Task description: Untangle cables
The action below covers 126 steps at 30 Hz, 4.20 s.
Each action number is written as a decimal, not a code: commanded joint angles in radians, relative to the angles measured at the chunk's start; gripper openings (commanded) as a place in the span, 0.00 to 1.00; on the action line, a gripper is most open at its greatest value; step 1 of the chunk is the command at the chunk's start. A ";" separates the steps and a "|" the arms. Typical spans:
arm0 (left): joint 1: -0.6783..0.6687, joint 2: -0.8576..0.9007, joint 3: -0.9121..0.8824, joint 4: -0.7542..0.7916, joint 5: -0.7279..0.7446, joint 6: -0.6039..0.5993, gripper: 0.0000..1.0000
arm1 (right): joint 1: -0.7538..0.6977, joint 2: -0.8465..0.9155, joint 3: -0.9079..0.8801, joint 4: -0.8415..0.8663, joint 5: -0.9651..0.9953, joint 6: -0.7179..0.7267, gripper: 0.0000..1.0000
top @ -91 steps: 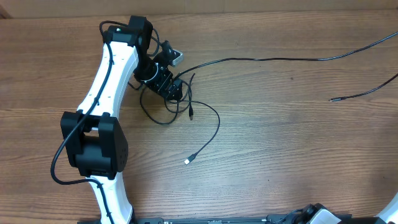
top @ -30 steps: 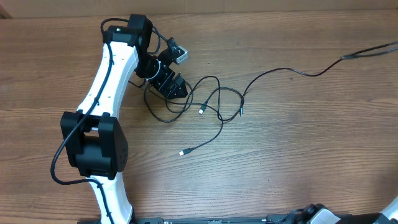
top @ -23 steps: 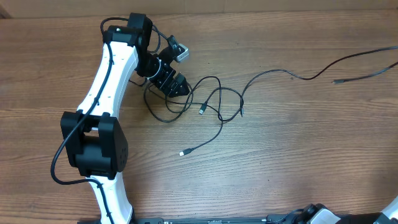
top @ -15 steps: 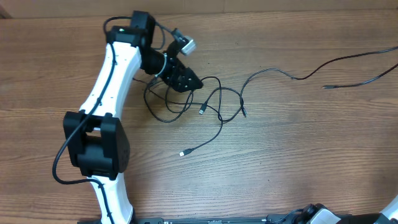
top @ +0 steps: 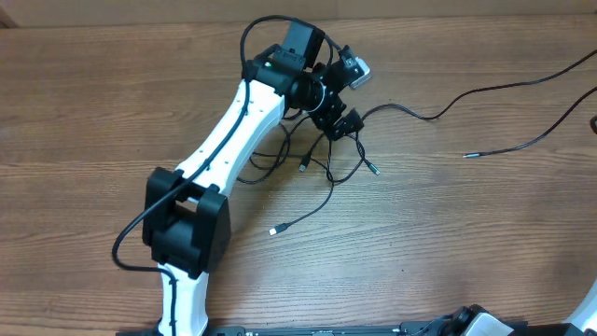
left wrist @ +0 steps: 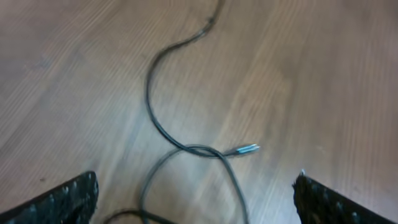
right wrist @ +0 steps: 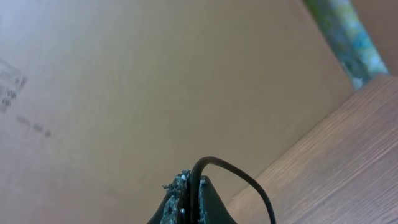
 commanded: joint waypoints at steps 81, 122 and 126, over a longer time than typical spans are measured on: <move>-0.105 0.092 0.019 0.253 -0.575 -0.465 0.04 | 0.002 0.000 0.026 -0.311 -0.070 -0.211 0.04; -0.103 -0.167 0.035 0.109 -0.488 -0.410 0.04 | 0.098 0.000 0.016 -0.488 -0.359 -0.543 0.04; -0.105 -0.162 0.034 0.245 -0.207 -0.394 0.04 | 0.098 0.000 0.016 -0.489 -0.337 -0.542 0.04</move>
